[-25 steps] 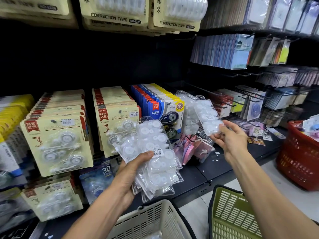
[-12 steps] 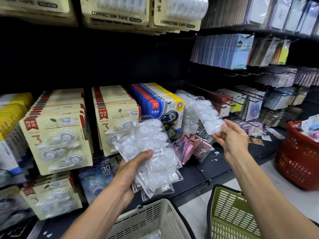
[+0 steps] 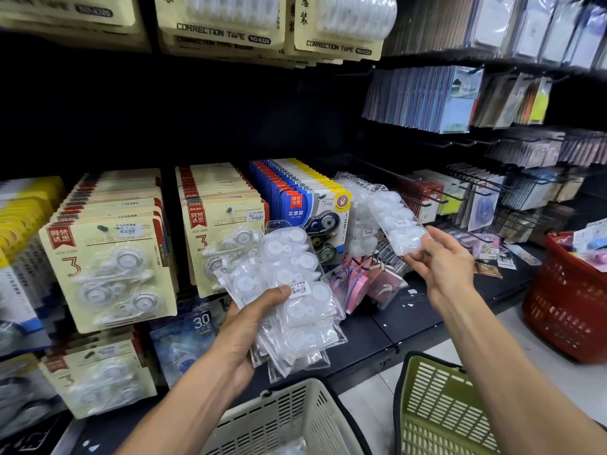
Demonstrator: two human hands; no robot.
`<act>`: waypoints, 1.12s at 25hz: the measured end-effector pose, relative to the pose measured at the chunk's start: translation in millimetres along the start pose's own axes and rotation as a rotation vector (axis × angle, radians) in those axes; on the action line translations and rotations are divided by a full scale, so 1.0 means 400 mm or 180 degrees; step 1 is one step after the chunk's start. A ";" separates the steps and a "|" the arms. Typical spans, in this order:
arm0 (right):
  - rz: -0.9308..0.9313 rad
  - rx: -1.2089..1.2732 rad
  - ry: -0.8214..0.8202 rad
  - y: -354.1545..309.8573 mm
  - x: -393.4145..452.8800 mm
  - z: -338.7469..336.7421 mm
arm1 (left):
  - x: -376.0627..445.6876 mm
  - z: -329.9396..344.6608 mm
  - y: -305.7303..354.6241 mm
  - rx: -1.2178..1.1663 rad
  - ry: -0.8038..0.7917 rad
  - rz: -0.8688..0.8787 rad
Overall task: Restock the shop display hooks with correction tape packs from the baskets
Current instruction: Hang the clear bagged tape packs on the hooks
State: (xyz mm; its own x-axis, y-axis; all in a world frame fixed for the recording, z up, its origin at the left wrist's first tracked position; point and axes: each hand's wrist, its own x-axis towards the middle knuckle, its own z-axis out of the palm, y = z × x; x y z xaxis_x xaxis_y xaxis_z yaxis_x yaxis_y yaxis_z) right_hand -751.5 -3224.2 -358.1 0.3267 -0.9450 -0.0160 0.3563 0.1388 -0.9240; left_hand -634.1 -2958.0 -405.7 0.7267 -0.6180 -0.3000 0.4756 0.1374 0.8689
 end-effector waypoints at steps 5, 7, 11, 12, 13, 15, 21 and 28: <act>0.0016 -0.0162 -0.0154 -0.002 0.003 0.011 | 0.007 -0.002 -0.006 -0.0025 -0.0015 0.0012; -0.0143 -0.0603 -0.0338 0.001 0.001 0.022 | 0.008 -0.002 -0.005 0.0012 0.0001 0.0020; -0.0576 -0.1528 -0.0525 0.030 0.012 0.052 | 0.015 -0.011 -0.007 0.0019 0.0026 0.0039; -0.0587 -0.1653 -0.0502 0.039 0.018 0.058 | 0.015 -0.013 -0.007 0.0013 0.0016 0.0025; -0.0556 -0.1763 -0.0460 0.048 0.028 0.063 | 0.015 -0.016 -0.008 -0.0001 0.0019 0.0015; -0.0408 -0.1868 -0.0384 0.067 0.047 0.075 | 0.012 -0.022 -0.008 0.0004 0.0073 0.0016; -0.0187 -0.2144 -0.0450 0.131 0.091 0.104 | -0.008 -0.044 0.005 -0.0007 0.0044 -0.0017; 0.0291 -0.2257 -0.0973 0.119 0.016 0.123 | -0.009 -0.047 0.017 -0.0120 0.0144 0.0161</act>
State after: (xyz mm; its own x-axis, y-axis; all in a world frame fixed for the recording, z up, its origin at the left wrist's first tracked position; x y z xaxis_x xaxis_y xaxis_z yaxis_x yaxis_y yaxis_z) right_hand -689.5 -3209.1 -383.4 0.5914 -0.8010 -0.0930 -0.2952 -0.1078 -0.9493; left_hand -624.1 -2940.1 -406.1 0.7715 -0.5740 -0.2743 0.4553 0.1971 0.8682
